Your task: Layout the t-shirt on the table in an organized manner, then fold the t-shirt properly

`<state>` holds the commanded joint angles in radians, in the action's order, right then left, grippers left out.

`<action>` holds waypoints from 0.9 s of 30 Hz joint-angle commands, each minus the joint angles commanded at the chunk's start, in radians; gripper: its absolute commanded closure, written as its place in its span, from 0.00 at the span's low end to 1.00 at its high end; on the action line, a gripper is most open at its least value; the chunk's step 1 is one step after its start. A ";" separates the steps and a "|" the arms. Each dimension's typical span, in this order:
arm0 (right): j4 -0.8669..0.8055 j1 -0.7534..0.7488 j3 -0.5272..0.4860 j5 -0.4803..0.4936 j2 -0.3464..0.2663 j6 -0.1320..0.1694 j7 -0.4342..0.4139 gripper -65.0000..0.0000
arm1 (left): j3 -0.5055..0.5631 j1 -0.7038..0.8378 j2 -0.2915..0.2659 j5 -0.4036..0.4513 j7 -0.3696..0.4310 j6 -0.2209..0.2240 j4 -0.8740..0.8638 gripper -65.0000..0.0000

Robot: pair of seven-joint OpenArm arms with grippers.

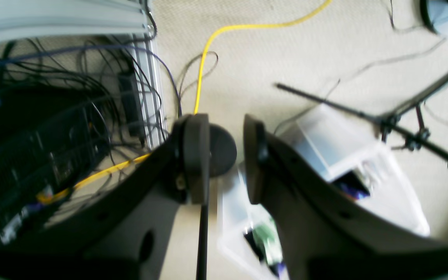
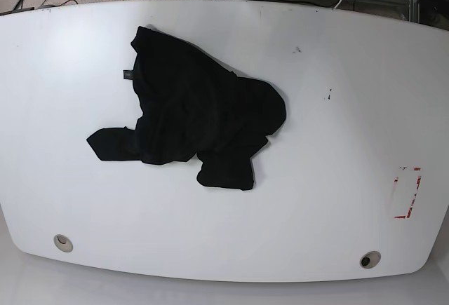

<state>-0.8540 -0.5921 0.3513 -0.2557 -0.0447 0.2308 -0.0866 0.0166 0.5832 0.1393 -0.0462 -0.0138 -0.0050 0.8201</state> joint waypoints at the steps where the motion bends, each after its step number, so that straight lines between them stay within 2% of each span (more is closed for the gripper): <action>1: -0.001 0.003 0.000 -0.001 0.000 0.000 -0.001 0.78 | 0.000 0.011 0.002 0.000 0.000 0.000 0.011 0.67; 4: 0.000 0.011 0.004 -0.001 0.001 0.001 -0.007 0.78 | 0.004 0.046 0.010 -0.001 -0.001 0.001 0.055 0.70; 10: 0.031 0.053 0.011 0.003 0.000 0.001 -0.019 0.80 | 0.007 0.118 0.028 -0.008 0.028 0.003 0.130 0.89; 12: 0.029 0.053 0.014 -0.001 0.000 0.000 -0.016 0.81 | -0.006 0.139 0.020 -0.004 0.035 0.008 0.162 0.92; 18: 0.070 0.070 0.006 -0.006 0.003 0.004 -0.018 0.81 | -0.018 0.081 -0.002 -0.006 0.072 0.011 0.052 0.96; 20: 0.118 0.088 0.001 -0.010 0.007 0.001 -0.019 0.81 | -0.053 -0.001 -0.027 -0.001 0.114 0.011 -0.138 0.97; 22: 0.209 0.126 -0.001 -0.011 0.015 -0.003 -0.025 0.81 | -0.139 -0.178 -0.084 0.010 0.193 0.011 -0.500 0.97; 24: 0.264 0.147 -0.001 -0.012 0.019 0.001 -0.028 0.81 | -0.165 -0.250 -0.099 0.014 0.235 0.013 -0.661 0.98; 27: 0.353 0.202 -0.001 -0.026 0.027 0.010 -0.030 0.81 | -0.173 -0.334 -0.110 0.011 0.291 0.007 -0.802 0.99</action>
<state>-0.5012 -0.3900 0.3500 -0.2818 -0.0179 0.2405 -0.1169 -0.1563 0.2492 0.0291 -0.0348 0.2776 0.0021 0.0181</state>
